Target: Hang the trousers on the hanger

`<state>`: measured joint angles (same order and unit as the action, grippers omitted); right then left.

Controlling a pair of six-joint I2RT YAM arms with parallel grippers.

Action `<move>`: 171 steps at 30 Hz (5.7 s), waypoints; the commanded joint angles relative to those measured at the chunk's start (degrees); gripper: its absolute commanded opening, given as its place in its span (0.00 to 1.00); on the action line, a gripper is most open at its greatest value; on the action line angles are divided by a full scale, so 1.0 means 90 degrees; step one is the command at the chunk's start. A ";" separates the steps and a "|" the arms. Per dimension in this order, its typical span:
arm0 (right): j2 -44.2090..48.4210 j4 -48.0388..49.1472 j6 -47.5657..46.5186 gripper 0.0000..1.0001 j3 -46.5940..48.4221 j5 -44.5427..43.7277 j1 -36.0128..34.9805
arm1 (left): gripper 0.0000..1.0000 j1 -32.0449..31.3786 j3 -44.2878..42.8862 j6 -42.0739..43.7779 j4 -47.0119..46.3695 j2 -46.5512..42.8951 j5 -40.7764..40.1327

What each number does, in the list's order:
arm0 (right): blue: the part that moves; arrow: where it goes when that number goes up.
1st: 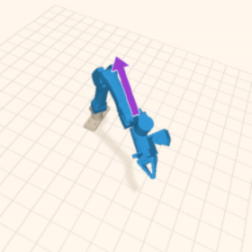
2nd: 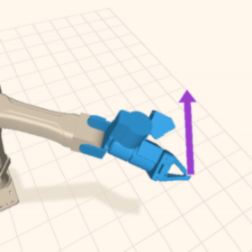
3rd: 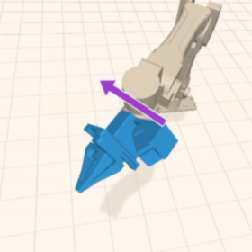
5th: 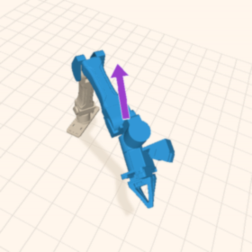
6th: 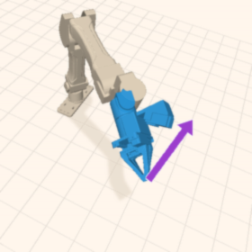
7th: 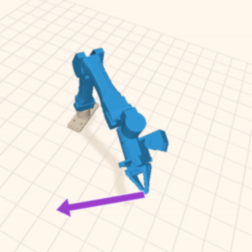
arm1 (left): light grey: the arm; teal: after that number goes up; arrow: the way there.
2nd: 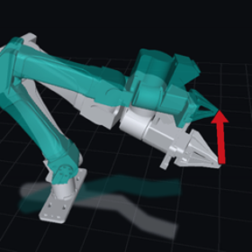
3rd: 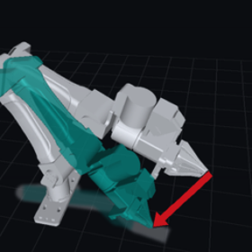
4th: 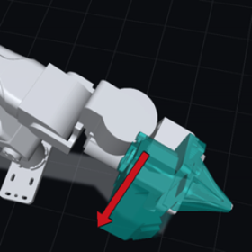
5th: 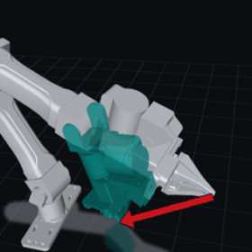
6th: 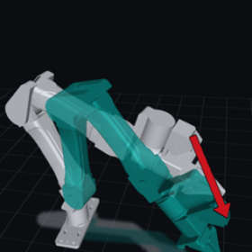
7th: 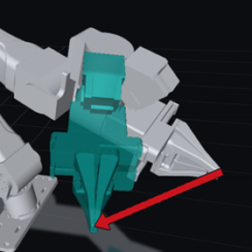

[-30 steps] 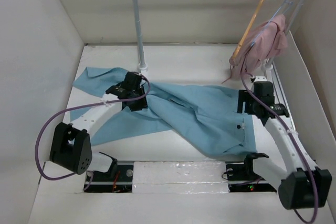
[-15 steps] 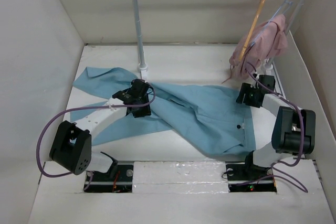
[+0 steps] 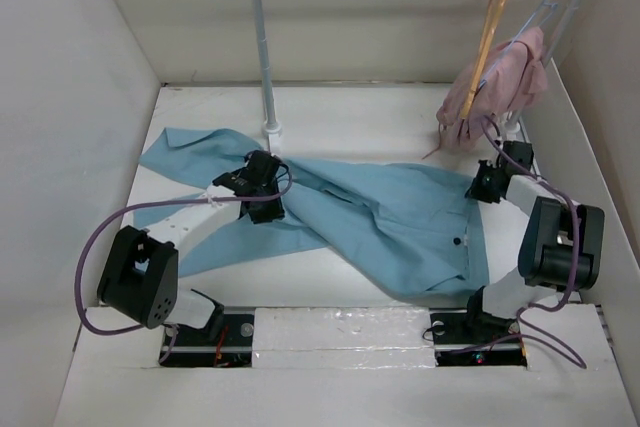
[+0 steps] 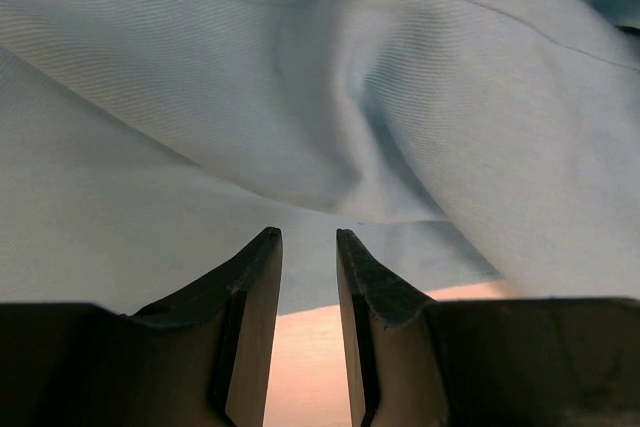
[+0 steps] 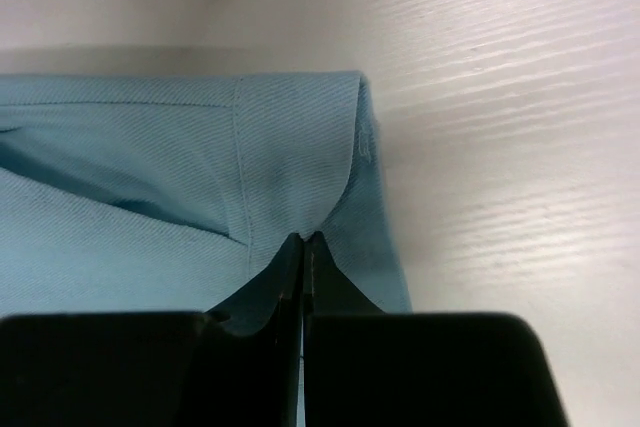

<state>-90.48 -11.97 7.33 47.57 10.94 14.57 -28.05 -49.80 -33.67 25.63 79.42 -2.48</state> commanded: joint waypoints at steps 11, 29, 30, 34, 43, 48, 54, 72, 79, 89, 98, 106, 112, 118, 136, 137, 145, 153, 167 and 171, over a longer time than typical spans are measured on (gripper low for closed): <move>-0.0785 0.0187 -0.0483 0.00 0.2252 -0.1030 0.0706 | 0.24 0.0139 0.0270 0.0304 0.0521 0.0600 0.0471; 0.3809 -0.0300 -0.0063 0.00 -0.0890 0.0550 -0.1870 | 0.43 0.2996 -0.0531 -0.0820 0.0591 -0.1013 -0.0467; 0.3977 -0.0495 -0.0198 0.00 -0.1104 0.0629 -0.2269 | 0.43 0.3319 -0.0541 -0.0732 0.0426 -0.0876 -0.0244; 0.4544 -0.1186 -0.0521 0.05 -0.1418 0.0816 -0.3257 | 0.40 0.4152 -0.0453 -0.0605 0.0315 -0.0593 0.0478; 0.4062 -0.1592 -0.0609 0.62 -0.1575 0.0308 -0.5258 | 0.39 0.2632 0.1139 -0.0819 -0.0025 -0.1677 0.0922; 0.2506 -0.1522 -0.0737 0.69 -0.0600 -0.0131 -0.6344 | 0.38 0.0493 0.0398 -0.1374 0.0248 -0.0837 -0.0190; 0.1519 -0.0888 -0.0630 0.47 -0.0773 -0.0502 -0.6492 | 0.41 0.0060 0.0465 -0.1210 -0.0415 0.0500 0.0246; 0.3539 -0.3280 -0.0727 0.09 -0.1136 0.0581 -0.7595 | 0.33 0.0842 0.0494 -0.0292 0.2736 -0.1275 0.0826; 0.3276 -0.3563 -0.0961 0.65 -0.0503 0.0279 -0.7595 | 0.35 0.1280 -0.1720 -0.0361 0.2877 -0.1315 -0.1178; 0.3392 -0.3114 -0.1176 0.03 0.0554 -0.0248 -0.7458 | 0.37 0.3282 -0.4422 0.0099 0.1233 0.2061 -0.1969; 0.3608 -0.2811 -0.0991 0.14 0.0164 -0.0453 -0.7342 | 0.37 0.5156 -0.4525 -0.0653 -0.0404 0.3519 0.0574; 0.3091 -0.2577 -0.0942 0.35 0.0212 -0.0327 -0.7283 | 0.39 0.5285 -0.4974 -0.0380 -0.0553 0.4525 0.1076; 0.2671 -0.2469 -0.1049 0.35 0.0427 -0.0298 -0.7283 | 0.37 0.5139 -0.4594 -0.0098 -0.0913 0.4594 0.1350; 0.2553 -0.2333 -0.1039 0.35 0.0456 -0.0219 -0.7224 | 0.36 0.5070 -0.4623 -0.0067 -0.0972 0.4740 0.1233; 0.2426 -0.2635 -0.0922 0.34 0.0437 -0.0385 -0.7166 | 0.00 0.5148 -0.7148 -0.1356 -0.0926 0.5314 0.1653; 0.2426 -0.2674 -0.0903 0.34 0.0466 -0.0434 -0.7166 | 0.03 0.5235 -0.7645 -0.1385 -0.0672 0.5539 0.1662; 0.2592 -0.2968 -0.0951 0.63 0.0798 -0.0698 -0.7107 | 0.67 0.5373 -0.7651 -0.0850 -0.0417 0.5659 0.1907; 0.2641 -0.2655 -0.1263 0.30 0.0886 -0.0678 -0.7048 | 0.52 0.5373 -0.4675 -0.0311 -0.0298 0.3356 0.0511; 0.3275 -0.2957 -0.1196 0.50 0.0750 -0.0678 -0.6609 | 0.46 0.5558 -0.4269 -0.0351 -0.0816 0.4592 0.0890; 0.3626 -0.3007 -0.1030 0.50 0.0584 -0.0873 -0.6609 | 0.25 0.5558 -0.4681 -0.0399 -0.0797 0.5052 0.1076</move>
<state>-60.66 -38.89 -3.66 52.97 4.67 -45.06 21.98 -89.97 -37.76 17.58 121.49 5.50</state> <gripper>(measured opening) 0.503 0.281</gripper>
